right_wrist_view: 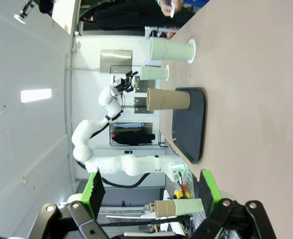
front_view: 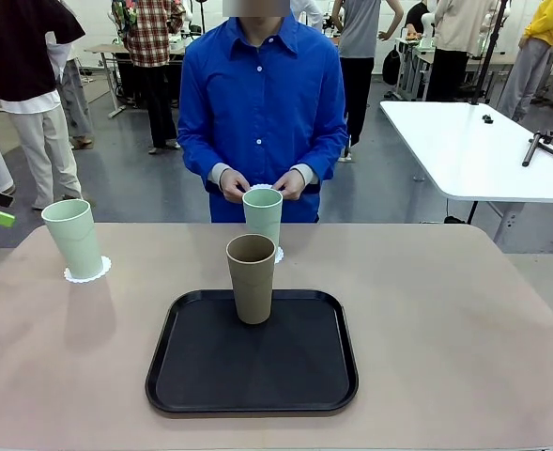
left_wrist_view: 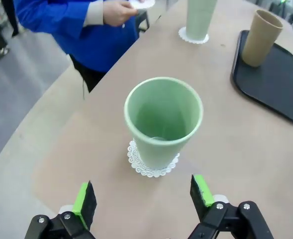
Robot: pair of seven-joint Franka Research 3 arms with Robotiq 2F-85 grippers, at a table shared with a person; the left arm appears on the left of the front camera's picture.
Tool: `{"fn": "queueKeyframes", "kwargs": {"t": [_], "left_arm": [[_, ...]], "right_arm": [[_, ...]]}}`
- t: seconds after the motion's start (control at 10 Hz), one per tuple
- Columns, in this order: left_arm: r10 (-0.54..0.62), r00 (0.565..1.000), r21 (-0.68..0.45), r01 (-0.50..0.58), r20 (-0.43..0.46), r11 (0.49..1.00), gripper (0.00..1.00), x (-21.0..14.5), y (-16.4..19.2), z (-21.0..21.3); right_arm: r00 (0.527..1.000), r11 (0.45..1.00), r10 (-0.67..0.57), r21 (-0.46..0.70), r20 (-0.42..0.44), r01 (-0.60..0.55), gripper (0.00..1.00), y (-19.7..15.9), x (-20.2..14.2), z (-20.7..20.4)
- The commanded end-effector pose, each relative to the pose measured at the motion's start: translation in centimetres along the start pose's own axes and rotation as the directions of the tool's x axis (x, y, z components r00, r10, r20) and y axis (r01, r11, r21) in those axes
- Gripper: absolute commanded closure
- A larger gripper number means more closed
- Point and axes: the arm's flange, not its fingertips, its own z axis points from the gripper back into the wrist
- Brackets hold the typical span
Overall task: Place coasters on the table and set cups on them.
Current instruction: Take one Reusable plastic cup from the Flat Tray and place it on a coaster set by the human.
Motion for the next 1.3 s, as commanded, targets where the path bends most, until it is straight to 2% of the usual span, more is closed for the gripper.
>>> {"fn": "queueKeyframes", "kwargs": {"t": [0.0, 0.3, 0.6, 0.8, 0.9, 1.2], "left_arm": [[0.058, 0.986, 0.046, -0.052, -0.154, 0.998, 0.0, 4.3, -5.4, 1.2], [0.137, 0.923, 0.199, -0.067, -0.359, 0.978, 0.0, 9.5, -10.2, 3.8], [0.147, 0.857, 0.146, -0.085, -0.494, 0.986, 0.0, 11.0, -12.9, 4.1], [0.118, 0.847, 0.088, -0.084, -0.518, 0.993, 0.0, 10.5, -13.6, 4.5], [0.148, 0.857, 0.159, -0.078, -0.493, 0.984, 0.0, 10.8, -13.0, 3.9], [0.148, 0.857, 0.159, -0.078, -0.493, 0.984, 0.0, 10.8, -13.0, 3.9]], "right_arm": [[1.0, 1.0, -0.009, -0.003, 0.001, 0.009, 0.0, 0.1, 0.1, 0.1], [1.0, 1.0, -0.009, -0.003, 0.001, 0.009, 0.0, 0.1, 0.1, 0.1], [1.0, 1.0, -0.009, -0.003, 0.001, 0.009, 0.0, 0.1, 0.1, 0.1], [1.0, 1.0, -0.009, -0.003, 0.001, 0.009, 0.0, 0.1, 0.1, 0.1], [1.0, 1.0, -0.009, -0.003, 0.001, 0.009, 0.0, 0.1, 0.1, 0.1], [1.0, 1.0, -0.009, -0.003, 0.001, 0.009, 0.0, 0.1, 0.1, 0.1]]}}
